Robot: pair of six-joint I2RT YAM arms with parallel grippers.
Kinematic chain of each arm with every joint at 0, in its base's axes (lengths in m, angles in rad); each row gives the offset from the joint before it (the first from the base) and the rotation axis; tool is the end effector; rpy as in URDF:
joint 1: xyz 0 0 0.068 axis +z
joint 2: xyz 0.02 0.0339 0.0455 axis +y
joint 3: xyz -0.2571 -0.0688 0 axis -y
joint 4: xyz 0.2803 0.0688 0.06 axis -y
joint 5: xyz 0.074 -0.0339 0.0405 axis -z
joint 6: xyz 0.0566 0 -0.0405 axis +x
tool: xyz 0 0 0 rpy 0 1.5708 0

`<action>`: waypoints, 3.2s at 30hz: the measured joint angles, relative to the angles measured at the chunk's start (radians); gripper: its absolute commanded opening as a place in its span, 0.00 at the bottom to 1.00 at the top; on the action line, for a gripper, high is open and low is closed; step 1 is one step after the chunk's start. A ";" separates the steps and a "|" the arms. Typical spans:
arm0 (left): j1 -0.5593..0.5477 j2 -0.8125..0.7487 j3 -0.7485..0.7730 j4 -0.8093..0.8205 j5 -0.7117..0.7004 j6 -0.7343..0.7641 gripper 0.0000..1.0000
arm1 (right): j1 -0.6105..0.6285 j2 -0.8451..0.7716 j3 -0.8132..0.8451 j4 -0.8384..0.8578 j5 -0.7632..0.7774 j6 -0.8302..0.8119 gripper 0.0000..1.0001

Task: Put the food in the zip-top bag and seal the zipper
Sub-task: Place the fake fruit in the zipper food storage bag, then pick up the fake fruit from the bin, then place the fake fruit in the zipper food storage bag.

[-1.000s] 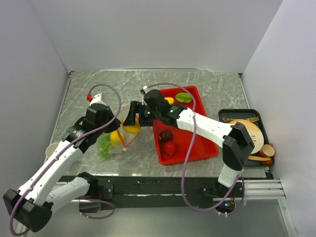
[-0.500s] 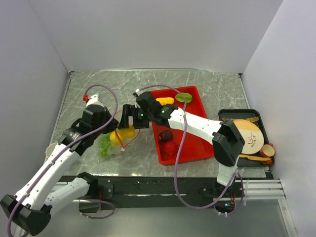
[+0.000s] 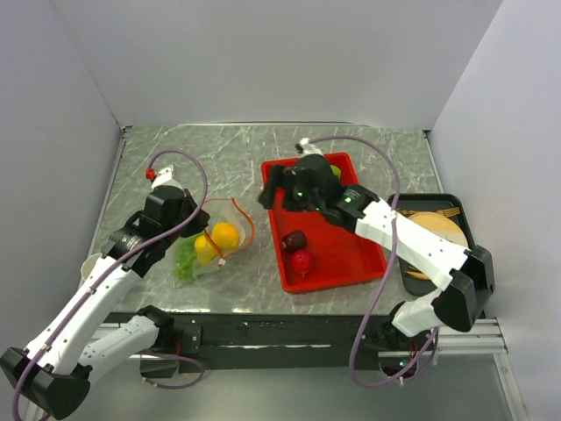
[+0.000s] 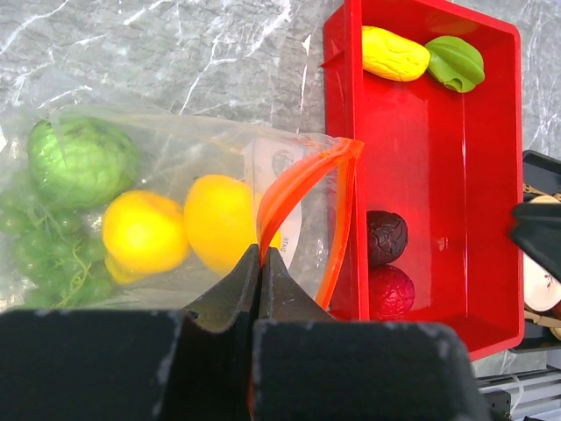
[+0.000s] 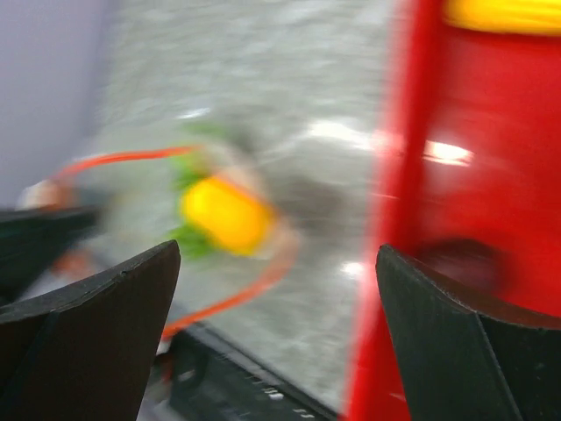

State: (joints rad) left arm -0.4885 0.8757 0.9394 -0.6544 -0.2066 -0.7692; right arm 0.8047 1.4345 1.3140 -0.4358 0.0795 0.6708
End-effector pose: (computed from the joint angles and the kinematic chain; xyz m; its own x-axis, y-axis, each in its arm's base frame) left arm 0.2162 -0.1018 0.3166 -0.5682 -0.4690 -0.6762 -0.1202 0.8602 -0.4956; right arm 0.2676 0.2717 0.3252 -0.7043 0.1618 -0.6913 -0.2985 0.8160 0.4950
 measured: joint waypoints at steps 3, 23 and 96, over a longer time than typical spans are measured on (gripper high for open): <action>0.000 0.011 0.000 0.003 0.001 0.000 0.01 | -0.044 -0.026 -0.103 -0.046 0.045 0.002 1.00; 0.000 0.052 0.000 0.030 0.026 0.000 0.01 | -0.037 -0.069 -0.449 -0.079 -0.024 0.082 0.97; 0.000 0.039 0.000 0.037 0.027 -0.003 0.01 | -0.037 -0.199 -0.173 -0.080 0.087 0.017 0.44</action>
State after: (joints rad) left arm -0.4885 0.9146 0.9390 -0.6174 -0.1795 -0.7719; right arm 0.7681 1.2358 1.1408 -0.5163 0.1669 0.6880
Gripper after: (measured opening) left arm 0.022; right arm 0.634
